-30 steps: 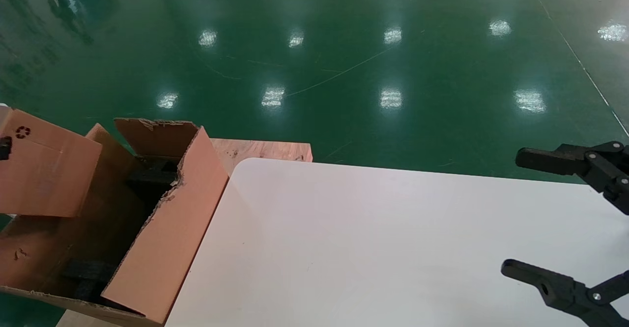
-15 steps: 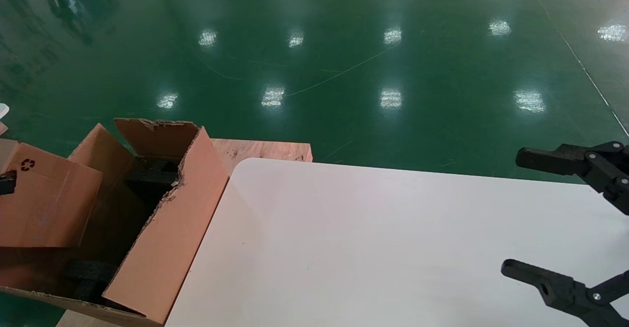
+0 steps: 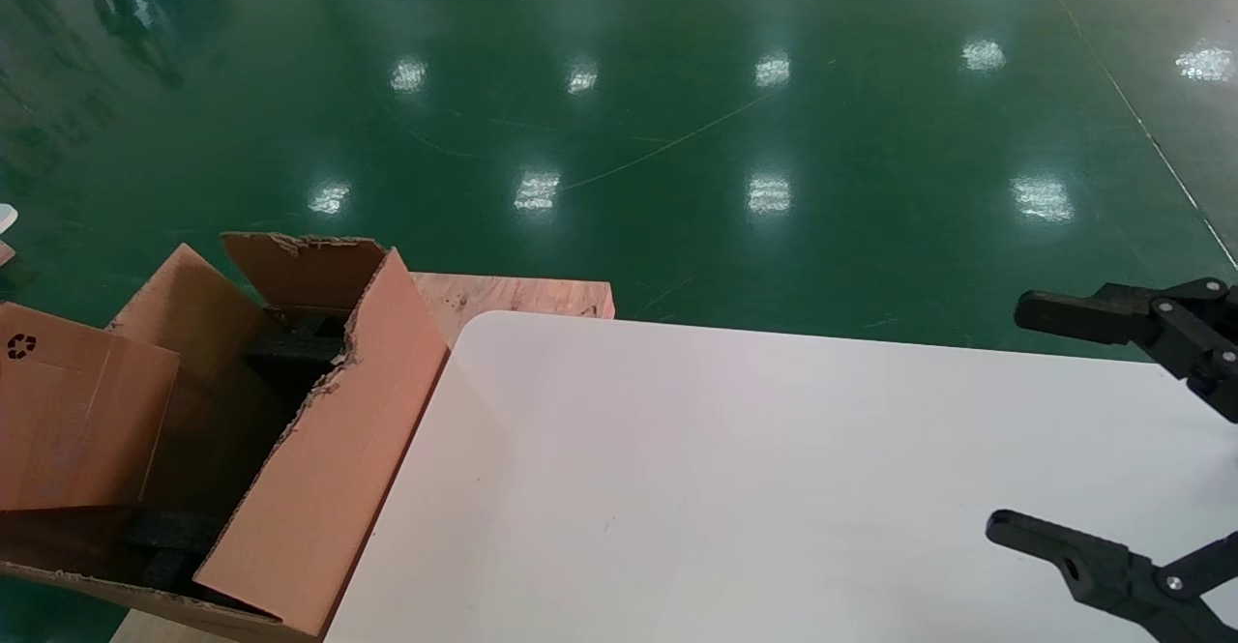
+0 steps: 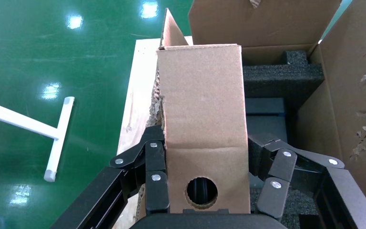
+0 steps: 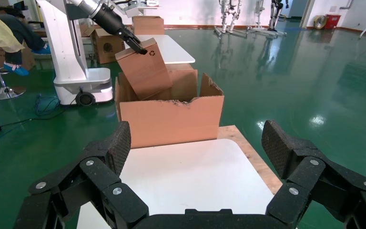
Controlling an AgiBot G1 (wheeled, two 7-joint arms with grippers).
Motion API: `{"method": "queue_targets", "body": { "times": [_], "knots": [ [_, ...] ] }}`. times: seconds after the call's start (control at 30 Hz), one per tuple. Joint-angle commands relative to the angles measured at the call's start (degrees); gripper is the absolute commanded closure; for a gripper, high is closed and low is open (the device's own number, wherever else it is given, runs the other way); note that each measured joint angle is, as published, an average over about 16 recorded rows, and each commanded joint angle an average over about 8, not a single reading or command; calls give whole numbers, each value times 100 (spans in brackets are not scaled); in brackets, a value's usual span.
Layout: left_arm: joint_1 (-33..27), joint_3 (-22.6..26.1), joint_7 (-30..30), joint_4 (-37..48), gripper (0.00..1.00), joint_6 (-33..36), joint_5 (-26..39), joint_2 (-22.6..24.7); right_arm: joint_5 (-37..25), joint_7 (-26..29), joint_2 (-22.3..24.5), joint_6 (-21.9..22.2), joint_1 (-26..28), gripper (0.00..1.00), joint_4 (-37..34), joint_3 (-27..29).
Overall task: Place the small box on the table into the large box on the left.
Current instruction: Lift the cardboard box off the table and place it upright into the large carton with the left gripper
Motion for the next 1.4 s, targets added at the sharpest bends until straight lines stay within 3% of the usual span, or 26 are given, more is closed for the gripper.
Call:
{"method": "queue_targets", "body": {
  "times": [0.03, 0.57, 1.4],
  "knots": [
    [-36, 84, 53, -13, 100, -46, -95, -22, 0, 0, 0, 0, 0, 0, 0, 0],
    [-288, 450, 912, 846, 100, 280, -826, 468, 1, 0, 0, 0, 0, 0, 0, -1],
    [-247, 1360, 1423, 1162, 100, 166, -1802, 477, 2, -1, 1, 1, 1, 0, 0, -2]
  ]
}}
